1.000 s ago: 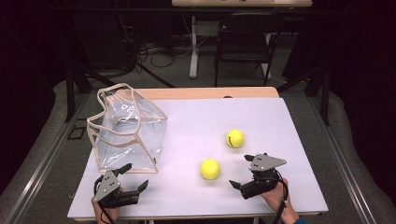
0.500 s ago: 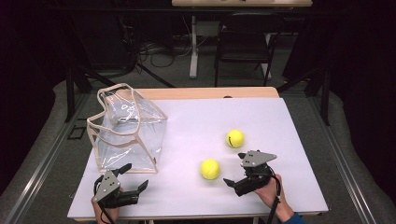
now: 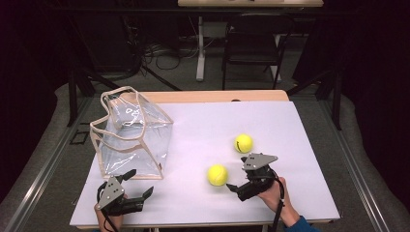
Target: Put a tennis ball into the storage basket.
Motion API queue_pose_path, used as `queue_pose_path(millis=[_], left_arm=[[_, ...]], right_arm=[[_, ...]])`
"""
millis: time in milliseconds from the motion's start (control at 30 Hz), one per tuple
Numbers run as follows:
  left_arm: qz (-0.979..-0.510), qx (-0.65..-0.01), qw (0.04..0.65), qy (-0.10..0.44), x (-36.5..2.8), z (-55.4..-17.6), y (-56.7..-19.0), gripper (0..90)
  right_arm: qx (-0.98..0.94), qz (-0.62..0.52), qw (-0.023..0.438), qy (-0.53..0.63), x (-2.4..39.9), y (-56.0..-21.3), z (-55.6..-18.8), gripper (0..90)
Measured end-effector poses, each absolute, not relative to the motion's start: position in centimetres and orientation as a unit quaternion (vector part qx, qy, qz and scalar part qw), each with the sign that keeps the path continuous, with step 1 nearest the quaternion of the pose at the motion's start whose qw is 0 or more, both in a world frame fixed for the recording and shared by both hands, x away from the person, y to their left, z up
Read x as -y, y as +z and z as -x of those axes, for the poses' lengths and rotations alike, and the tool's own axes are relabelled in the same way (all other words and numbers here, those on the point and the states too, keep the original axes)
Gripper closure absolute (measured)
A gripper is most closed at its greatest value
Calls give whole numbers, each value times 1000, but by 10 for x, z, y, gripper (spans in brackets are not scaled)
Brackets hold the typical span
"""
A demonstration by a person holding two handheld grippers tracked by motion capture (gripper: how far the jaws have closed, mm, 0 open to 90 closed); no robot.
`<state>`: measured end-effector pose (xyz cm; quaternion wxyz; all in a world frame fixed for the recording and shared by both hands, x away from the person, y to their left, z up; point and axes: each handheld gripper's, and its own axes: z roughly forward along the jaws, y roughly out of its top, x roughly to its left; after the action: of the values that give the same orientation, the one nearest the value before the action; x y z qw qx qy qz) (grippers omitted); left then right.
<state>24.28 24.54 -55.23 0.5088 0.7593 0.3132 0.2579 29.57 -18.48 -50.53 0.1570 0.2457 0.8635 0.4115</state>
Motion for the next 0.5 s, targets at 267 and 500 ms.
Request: queue_pose_path(millis=[267, 500], left_arm=[[-760, -313, 509, 257, -245, -243, -552, 160], [-759, -312, 509, 258, -246, -243, -552, 160]], right_arm=[[-871, -239, 151, 403, 175, -504, -300, 0], [-876, -236, 145, 396, 166, -505, -304, 0]])
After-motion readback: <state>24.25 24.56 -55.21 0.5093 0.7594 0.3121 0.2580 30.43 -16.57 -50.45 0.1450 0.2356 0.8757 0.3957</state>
